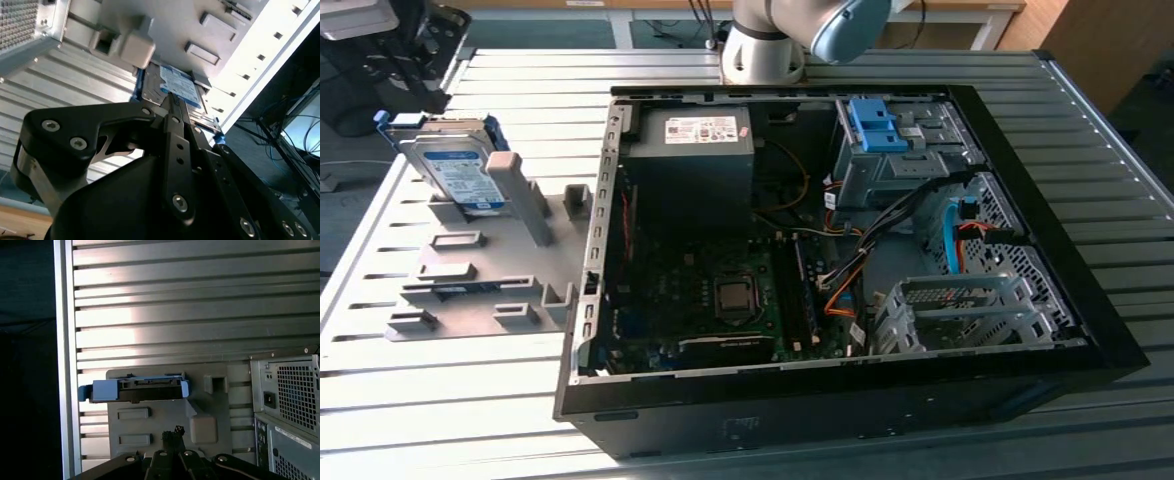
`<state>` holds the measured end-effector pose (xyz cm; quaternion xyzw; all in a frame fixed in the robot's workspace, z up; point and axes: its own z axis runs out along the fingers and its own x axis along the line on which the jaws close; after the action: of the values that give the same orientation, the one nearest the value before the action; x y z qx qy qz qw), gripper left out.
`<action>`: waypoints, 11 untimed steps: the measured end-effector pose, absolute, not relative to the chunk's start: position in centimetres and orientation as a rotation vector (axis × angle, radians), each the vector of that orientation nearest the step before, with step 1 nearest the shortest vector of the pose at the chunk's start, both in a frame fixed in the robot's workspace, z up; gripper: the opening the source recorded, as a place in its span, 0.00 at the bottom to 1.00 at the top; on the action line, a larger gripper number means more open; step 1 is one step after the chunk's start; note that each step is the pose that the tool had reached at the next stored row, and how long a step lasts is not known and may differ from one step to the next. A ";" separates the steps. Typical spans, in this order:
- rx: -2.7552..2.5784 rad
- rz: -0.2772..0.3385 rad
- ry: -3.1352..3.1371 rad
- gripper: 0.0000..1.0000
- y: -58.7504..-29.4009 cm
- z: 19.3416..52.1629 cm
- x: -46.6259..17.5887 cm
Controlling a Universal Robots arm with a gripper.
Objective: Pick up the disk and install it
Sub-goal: 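Reach for the disk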
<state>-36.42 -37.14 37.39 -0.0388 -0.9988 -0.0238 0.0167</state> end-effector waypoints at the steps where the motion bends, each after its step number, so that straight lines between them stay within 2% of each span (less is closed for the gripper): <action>1: -0.121 -0.074 -3.105 0.11 -37.1 37.3 -36.9; 11: -0.120 -0.074 -3.112 0.11 -35.5 36.6 -40.6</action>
<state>-40.56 -35.49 36.63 -0.0386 -0.9989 -0.0237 0.0129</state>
